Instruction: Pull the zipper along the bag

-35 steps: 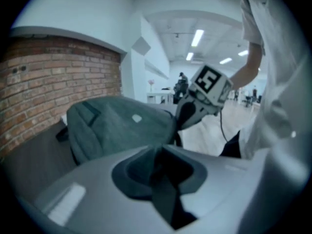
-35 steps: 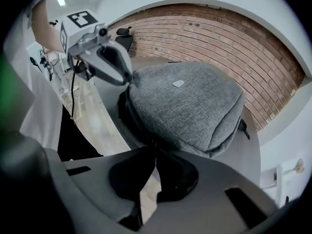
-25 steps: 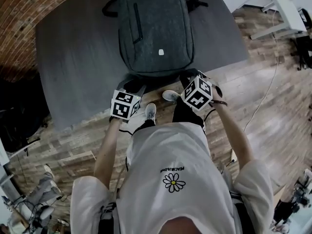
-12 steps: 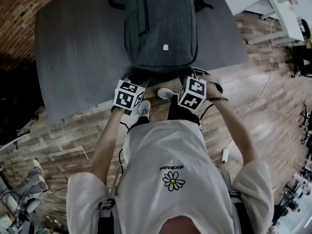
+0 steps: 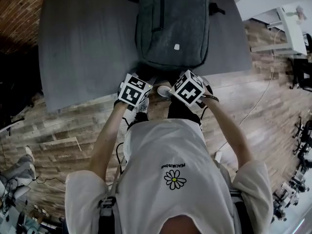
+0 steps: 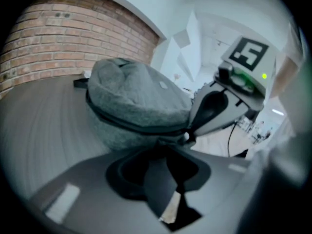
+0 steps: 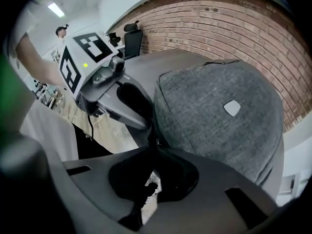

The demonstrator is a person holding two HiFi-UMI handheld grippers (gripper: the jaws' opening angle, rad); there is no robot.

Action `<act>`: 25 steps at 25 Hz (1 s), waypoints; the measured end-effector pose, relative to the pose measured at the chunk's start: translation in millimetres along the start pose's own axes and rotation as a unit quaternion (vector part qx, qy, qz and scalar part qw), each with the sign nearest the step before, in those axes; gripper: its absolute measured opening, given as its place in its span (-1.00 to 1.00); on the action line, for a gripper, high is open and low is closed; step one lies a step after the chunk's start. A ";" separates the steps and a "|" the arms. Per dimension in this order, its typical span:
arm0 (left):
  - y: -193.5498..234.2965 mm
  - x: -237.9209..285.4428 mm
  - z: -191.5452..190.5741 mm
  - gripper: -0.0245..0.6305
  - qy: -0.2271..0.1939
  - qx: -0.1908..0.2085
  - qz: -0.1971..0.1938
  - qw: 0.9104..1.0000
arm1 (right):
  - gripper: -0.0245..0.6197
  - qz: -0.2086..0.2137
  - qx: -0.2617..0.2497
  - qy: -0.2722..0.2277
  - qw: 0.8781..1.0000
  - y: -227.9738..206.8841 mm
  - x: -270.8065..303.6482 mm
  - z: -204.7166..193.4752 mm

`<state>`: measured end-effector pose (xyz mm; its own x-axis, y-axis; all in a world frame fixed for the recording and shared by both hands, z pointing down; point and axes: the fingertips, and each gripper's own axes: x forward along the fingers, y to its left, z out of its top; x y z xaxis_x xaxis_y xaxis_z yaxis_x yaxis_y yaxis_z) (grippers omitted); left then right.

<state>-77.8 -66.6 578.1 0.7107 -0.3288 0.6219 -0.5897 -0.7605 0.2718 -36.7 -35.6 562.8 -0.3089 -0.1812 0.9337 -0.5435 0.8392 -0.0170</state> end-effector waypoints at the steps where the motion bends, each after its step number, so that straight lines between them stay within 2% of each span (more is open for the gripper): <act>1: -0.1 -0.1 0.1 -0.56 0.000 0.002 -0.001 1.000 | -0.89 0.006 0.007 -0.006 1.000 2.1 3.1 6.3; 7: 3.6 -1.6 -0.7 -0.61 -0.003 0.010 0.009 1.000 | -0.89 0.000 0.010 -0.018 1.000 8.3 18.4 31.8; 9: 5.0 -3.0 0.0 -0.58 -0.007 0.015 0.001 1.000 | -0.90 0.000 0.025 -0.029 0.999 8.0 17.5 31.5; 13: 9.8 -16.6 -8.4 -0.59 -0.006 0.027 -0.001 1.000 | -0.90 -0.012 0.022 -0.037 0.999 3.0 14.8 20.1; 16: 27.1 -30.8 -10.6 -0.63 -0.009 0.017 0.022 1.000 | -0.90 -0.017 0.093 -0.053 0.994 -23.1 3.8 -0.5; 18: 39.3 -36.0 -5.2 -0.65 -0.016 0.006 0.033 0.999 | -0.90 -0.044 0.133 -0.050 0.989 -49.1 -7.9 -26.4; 20: 45.9 -36.5 7.1 -0.67 -0.026 0.011 0.039 0.999 | -0.90 -0.091 0.160 -0.038 0.982 -77.5 -19.1 -62.0; 22: 46.9 -30.5 28.8 -0.68 -0.037 0.032 0.035 0.998 | -0.90 -0.138 0.193 -0.030 0.971 -109.3 -31.2 -96.6; 25: 40.9 -10.3 77.9 -0.68 -0.052 0.092 0.020 0.994 | -0.90 -0.198 0.221 -0.020 0.955 -158.3 -49.3 -134.0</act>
<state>-79.3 -138.0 525.6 0.7290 -0.4101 0.5481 -0.5456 -0.8317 0.1032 169.1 -90.8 567.4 -0.0360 -0.4657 0.8842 -0.8973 0.4046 0.1765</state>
